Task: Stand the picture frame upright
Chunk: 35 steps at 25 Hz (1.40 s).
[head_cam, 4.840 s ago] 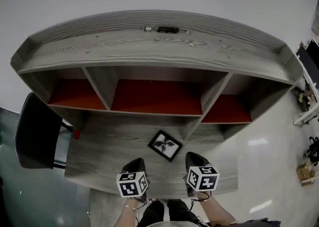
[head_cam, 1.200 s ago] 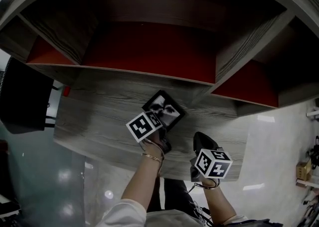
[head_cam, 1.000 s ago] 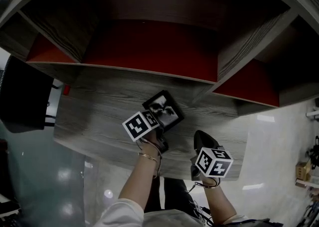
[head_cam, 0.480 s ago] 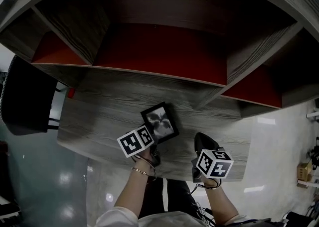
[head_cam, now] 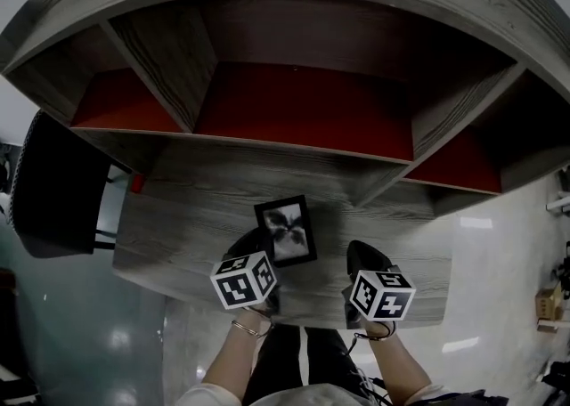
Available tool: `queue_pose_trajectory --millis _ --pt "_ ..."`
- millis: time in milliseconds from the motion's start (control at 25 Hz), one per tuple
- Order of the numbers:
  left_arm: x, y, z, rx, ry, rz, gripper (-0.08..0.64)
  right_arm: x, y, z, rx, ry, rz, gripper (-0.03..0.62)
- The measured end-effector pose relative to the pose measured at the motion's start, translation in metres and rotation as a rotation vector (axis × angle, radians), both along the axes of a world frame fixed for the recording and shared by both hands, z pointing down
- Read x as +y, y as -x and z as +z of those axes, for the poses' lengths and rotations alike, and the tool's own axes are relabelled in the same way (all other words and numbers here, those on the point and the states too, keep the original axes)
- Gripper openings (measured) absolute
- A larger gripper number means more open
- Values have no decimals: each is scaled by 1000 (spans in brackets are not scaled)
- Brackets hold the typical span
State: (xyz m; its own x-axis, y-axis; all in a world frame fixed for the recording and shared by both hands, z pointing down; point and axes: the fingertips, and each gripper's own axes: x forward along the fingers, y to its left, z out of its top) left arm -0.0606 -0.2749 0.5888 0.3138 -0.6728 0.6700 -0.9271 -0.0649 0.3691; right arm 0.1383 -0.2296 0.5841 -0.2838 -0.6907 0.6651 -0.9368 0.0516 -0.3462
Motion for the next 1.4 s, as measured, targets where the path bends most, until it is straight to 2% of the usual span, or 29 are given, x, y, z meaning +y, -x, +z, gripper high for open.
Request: queue_pose_trajectory --millis 200,400,640,1000,1240,1400 --pt "-7 7 -20 -35 -92 76 75 -14 11 -13 22 -52 10 32" --pt "-9 15 -29 -86 -191 154 75 -18 13 -10 34 -64 34 32" --pt "-28 18 -31 -79 -302 203 75 -24 14 4 9 -66 78 32" --pt "-70 4 -34 -52 -434 230 75 -56 8 3 12 -143 125 32" --pt "-97 2 -36 -39 -493 200 75 -68 6 13 43 -155 127 32" --pt "-110 -1 -42 -38 -543 217 75 -72 9 14 43 -160 122 32"
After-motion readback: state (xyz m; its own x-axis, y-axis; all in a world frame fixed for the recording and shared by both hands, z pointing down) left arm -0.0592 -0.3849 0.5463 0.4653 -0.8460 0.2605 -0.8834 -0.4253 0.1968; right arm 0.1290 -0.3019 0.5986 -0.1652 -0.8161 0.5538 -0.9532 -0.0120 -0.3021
